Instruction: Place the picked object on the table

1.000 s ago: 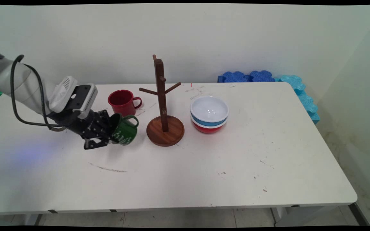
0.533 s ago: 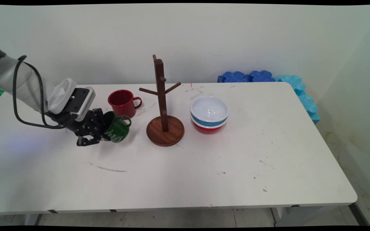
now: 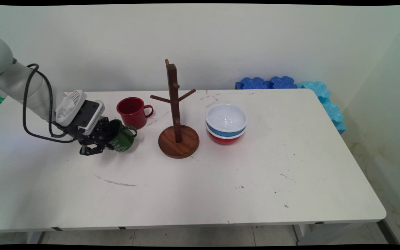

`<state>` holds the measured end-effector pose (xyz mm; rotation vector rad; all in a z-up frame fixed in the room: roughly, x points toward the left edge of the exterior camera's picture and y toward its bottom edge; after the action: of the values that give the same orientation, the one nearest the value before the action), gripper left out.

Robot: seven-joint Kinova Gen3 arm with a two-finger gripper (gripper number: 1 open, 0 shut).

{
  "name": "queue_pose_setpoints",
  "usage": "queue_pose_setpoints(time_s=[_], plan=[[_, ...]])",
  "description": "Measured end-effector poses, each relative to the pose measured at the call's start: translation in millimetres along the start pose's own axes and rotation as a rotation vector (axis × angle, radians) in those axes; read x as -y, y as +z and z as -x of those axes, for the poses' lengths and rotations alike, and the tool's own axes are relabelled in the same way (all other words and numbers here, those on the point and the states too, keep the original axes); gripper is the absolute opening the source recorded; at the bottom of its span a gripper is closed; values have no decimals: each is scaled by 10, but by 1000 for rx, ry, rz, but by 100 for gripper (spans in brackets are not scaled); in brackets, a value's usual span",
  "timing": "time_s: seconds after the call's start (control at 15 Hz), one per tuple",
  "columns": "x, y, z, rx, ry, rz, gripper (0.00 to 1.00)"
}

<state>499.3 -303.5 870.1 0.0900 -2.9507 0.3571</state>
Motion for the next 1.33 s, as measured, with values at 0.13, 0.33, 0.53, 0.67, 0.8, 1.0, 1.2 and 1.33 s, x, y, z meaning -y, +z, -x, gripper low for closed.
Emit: queue_pose_setpoints(time_s=[0.13,0.33,0.53,0.67,0.8,1.0,1.2,1.33], plan=[[14,42,21,19,19,0,0],[22,96,41,41,42,1,0],[28,140,48,57,61,3,0],[29,168,51,66,73,4,0],[30,194,53,73,82,6,0],[25,233,60,81,92,9,100],[24,267,64,85,99,10,100],[27,280,64,85,104,10,100]])
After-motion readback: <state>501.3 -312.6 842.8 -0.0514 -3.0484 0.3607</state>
